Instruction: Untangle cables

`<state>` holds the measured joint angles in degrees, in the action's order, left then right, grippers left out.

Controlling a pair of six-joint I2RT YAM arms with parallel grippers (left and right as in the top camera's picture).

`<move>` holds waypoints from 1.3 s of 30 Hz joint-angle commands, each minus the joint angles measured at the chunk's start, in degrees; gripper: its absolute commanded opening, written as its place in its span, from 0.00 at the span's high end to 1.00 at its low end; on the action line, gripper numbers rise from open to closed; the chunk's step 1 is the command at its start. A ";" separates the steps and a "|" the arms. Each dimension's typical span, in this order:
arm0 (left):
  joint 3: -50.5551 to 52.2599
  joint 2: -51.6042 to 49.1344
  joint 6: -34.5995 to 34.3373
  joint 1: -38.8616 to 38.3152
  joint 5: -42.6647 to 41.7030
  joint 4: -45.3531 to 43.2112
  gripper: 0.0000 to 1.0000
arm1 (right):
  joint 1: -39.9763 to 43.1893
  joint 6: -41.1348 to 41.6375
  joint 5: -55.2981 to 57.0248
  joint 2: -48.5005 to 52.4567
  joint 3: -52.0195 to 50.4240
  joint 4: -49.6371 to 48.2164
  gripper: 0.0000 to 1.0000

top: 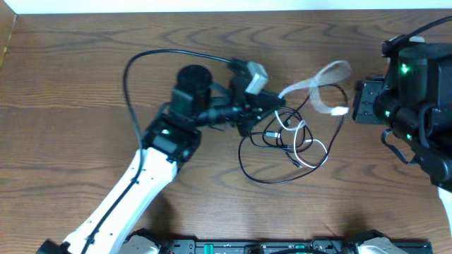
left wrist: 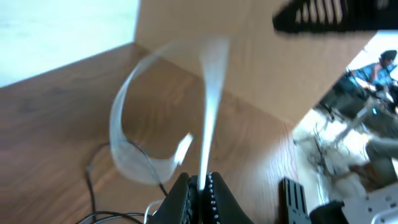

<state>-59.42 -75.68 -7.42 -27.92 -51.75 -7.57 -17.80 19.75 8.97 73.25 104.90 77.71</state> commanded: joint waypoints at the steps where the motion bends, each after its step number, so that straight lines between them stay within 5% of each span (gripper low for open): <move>1: 0.31 2.95 -3.26 2.64 -0.24 -0.28 0.92 | 0.24 -0.15 1.51 2.51 0.68 1.53 0.30; 5: 0.28 6.38 -3.43 4.96 -0.22 -0.28 0.93 | 0.22 -7.30 -8.09 5.75 -0.13 2.67 0.34; 11: 0.28 10.71 -5.27 8.59 -0.20 -0.28 0.92 | 0.07 -32.28 -30.12 9.40 -2.49 2.91 0.33; 15: 0.28 11.74 -6.69 9.77 -0.24 -0.24 0.92 | 0.02 -45.81 -42.12 10.40 -6.62 1.53 0.13; 34: 0.22 11.78 -9.46 9.75 -0.28 -1.11 0.92 | -4.66 -47.69 -50.07 10.45 -32.94 -32.09 0.09; 39: 0.22 11.82 -10.49 9.75 -0.70 -1.14 0.92 | -5.22 -45.29 -50.07 10.45 -35.39 -38.66 0.17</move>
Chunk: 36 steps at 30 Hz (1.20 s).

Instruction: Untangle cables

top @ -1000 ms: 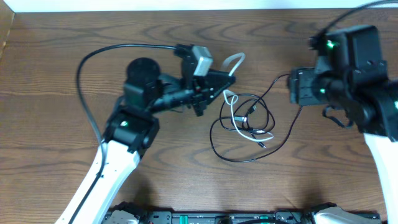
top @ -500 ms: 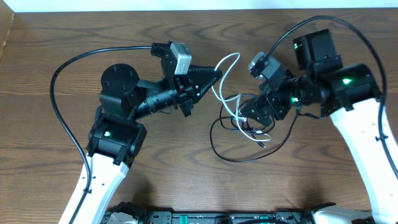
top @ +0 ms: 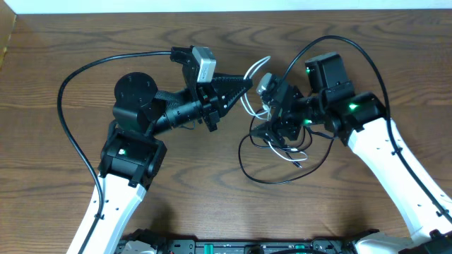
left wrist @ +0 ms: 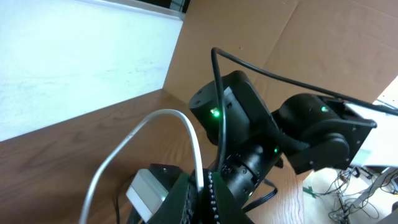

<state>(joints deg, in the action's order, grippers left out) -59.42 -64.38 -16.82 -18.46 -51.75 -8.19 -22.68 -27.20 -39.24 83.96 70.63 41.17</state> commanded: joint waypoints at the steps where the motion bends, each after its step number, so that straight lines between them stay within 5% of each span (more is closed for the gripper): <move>1: 0.22 0.52 -1.09 0.28 -0.92 -0.52 0.92 | -0.37 1.97 -1.86 -0.22 -1.11 -2.67 0.26; 5: 0.22 0.55 -1.11 0.28 -1.77 -0.52 0.92 | -0.37 3.37 -1.81 -0.04 -1.14 -4.57 0.56; 7: 0.22 0.55 -1.11 0.28 -1.75 -0.50 0.92 | -0.35 3.72 -1.68 -0.04 -1.11 -4.74 0.99; 13: 0.22 0.52 -0.85 0.28 -1.53 -0.48 0.92 | -0.24 15.56 9.33 -0.72 -0.98 -4.59 0.99; 20: 0.22 0.39 1.51 0.28 -1.53 1.55 0.92 | -0.24 31.06 46.12 -8.90 2.27 3.28 0.99; 36: 0.22 0.35 8.70 0.28 1.14 14.71 0.92 | 6.38 36.00 66.73 -16.46 17.09 22.82 0.99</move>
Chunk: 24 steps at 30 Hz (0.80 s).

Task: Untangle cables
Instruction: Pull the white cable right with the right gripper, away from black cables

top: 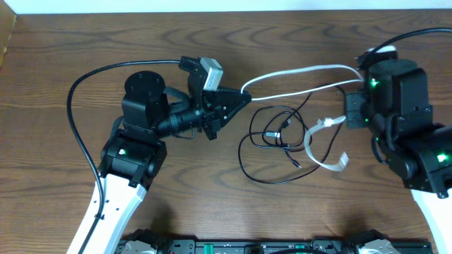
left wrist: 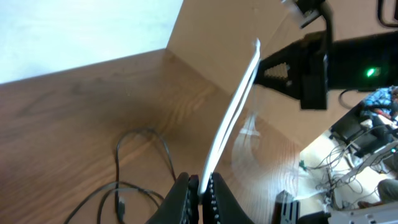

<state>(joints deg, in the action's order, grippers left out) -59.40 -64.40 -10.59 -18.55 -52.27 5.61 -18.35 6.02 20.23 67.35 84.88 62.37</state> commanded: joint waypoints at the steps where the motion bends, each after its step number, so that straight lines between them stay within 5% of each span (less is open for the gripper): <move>1: 0.20 0.37 2.47 0.37 2.03 1.31 0.92 | 2.47 2.80 7.04 0.15 3.34 2.14 0.99; 5: 0.20 0.20 2.47 0.37 2.01 2.01 0.56 | 4.15 3.19 6.62 0.15 4.59 3.98 0.99; 9: 0.20 -0.13 3.13 0.37 1.99 4.68 0.39 | 6.14 3.34 6.01 0.81 4.59 4.96 0.99; 24: 0.22 -5.60 3.52 0.37 2.01 13.11 0.38 | 17.44 6.21 1.95 4.70 4.59 5.16 0.99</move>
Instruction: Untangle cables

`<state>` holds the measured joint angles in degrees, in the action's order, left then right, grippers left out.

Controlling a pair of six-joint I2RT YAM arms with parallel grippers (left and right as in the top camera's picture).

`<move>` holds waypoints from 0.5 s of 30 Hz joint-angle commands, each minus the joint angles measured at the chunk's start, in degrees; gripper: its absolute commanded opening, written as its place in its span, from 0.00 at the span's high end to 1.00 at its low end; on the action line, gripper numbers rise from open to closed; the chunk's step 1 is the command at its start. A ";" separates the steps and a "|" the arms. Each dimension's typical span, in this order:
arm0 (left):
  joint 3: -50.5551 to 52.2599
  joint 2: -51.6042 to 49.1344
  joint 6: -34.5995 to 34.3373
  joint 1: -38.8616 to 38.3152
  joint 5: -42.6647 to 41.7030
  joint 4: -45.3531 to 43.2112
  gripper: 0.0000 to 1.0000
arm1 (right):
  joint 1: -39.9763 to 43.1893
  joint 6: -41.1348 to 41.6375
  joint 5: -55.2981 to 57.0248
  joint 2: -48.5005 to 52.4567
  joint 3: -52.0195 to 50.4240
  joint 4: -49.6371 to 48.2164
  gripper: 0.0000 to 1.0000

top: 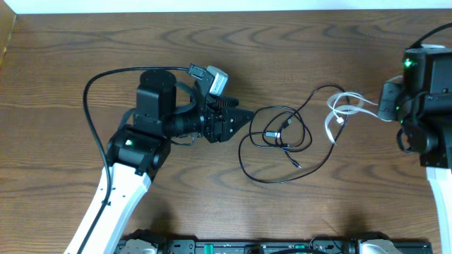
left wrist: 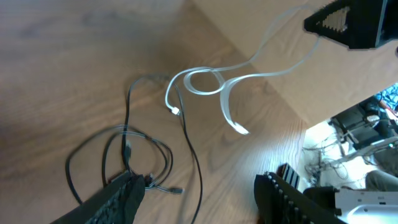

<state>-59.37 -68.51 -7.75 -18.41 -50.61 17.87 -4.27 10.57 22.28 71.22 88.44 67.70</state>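
The white cable lies in loose loops at the right, apart from most of the black cable; one black loop crosses under it. Its strands rise to my right gripper, which looks shut on it. In the left wrist view the white cable curls on the wood, leading up to the right gripper. My left gripper is open at the left edge of the black tangle. Its jaws stand wide apart, with only black cable on the table below them.
The left arm's own black lead arcs over the table at the left. A cardboard wall stands at the far left edge. A black rail runs along the front edge.
My left gripper has opened and let go of the white cable. The cable, then stretched between both grippers, now hangs in loops by the right gripper, which has shifted right.
My left gripper was shut on the white cable over the tangle, the right arm far right. Then the left held it up at the left while the right gripper was at the tangle. The cable was then taut between both; now only the right holds it.
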 commanded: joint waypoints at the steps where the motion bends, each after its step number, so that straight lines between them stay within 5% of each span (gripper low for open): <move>1: 0.20 -2.16 0.68 0.24 0.35 1.33 0.38 | 5.01 2.14 -0.44 1.36 1.03 -0.11 0.99; 15: 0.20 -8.55 6.05 -0.15 0.37 2.73 0.38 | 34.32 6.14 1.11 4.66 1.51 -2.03 0.99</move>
<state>-59.37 -76.42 -3.97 -18.48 -50.59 20.38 23.77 15.09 20.97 75.83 88.44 65.95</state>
